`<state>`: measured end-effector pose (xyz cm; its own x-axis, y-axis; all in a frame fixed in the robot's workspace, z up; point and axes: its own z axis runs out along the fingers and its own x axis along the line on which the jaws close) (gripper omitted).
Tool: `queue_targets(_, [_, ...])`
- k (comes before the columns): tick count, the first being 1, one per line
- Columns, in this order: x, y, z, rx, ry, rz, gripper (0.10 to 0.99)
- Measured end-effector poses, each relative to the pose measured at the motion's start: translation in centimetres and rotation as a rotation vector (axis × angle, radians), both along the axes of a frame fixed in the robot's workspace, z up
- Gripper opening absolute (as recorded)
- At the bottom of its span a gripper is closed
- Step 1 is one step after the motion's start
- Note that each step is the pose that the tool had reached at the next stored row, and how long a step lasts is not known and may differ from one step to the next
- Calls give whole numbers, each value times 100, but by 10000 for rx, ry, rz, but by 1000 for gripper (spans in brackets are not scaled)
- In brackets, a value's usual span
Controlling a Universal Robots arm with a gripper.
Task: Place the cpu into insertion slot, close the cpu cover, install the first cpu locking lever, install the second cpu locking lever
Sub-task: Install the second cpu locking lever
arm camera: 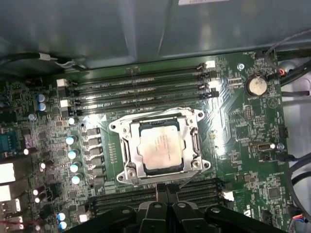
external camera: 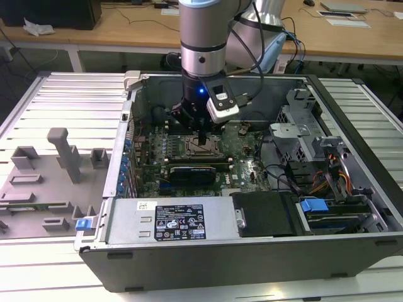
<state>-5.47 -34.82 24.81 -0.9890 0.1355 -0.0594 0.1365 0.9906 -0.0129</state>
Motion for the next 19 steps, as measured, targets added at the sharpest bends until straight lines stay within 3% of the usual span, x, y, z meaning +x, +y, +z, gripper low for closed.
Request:
queue_targets(3, [0,-59,0,55,-1,1,106])
queue_targets(5, [0,-96,0,220,0,1,106])
queue_targets(7, [0,-127,-2,540,0,0,106])
queue_targets(8, [0,-156,-3,823,0,0,106])
queue_targets(9, [1,-195,-5,957,-1,1,106])
queue_targets(11, [0,-295,-9,1088,-1,0,106])
queue_targets(12, [0,-313,-13,1145,0,0,106])
queue_targets(19, [-84,-356,-101,1482,-1,-4,106])
